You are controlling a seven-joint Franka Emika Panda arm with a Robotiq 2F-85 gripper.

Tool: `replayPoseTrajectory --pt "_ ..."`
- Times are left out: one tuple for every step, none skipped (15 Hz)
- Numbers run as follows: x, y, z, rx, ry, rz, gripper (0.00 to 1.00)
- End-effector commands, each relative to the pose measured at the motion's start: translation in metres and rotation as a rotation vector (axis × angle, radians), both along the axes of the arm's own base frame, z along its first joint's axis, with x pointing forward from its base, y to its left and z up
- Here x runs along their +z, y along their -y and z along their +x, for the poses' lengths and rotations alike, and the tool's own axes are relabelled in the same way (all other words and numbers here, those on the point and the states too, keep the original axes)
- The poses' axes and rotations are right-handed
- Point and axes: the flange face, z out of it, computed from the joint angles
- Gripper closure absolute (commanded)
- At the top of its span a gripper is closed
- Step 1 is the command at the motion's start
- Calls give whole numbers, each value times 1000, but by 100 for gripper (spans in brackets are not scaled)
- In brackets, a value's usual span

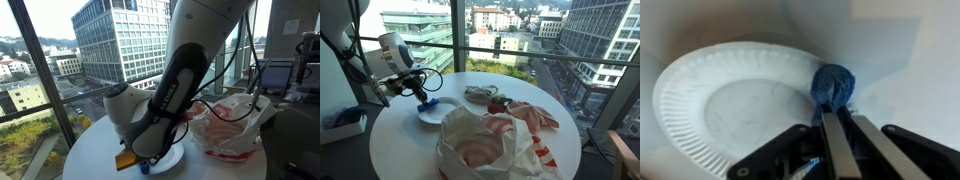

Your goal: Use the blue sponge to wipe the white plate.

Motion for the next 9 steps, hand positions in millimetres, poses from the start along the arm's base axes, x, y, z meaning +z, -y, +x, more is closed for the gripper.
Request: replayPoseTrajectory --pt "-15 17 10 -17 8 -17 96" --pt "-15 28 12 -33 10 -26 96" --pt "-17 43 15 -58 13 -40 95" --pt "-20 62 18 -92 12 -53 95" --pt "-21 77 23 -120 15 -59 96" --pt "-22 94 26 -156 18 -68 96" --pt "-23 111 29 -188 22 -80 96" --pt "-24 128 31 -219 21 -90 96" --pt "-25 141 31 -245 19 -100 96"
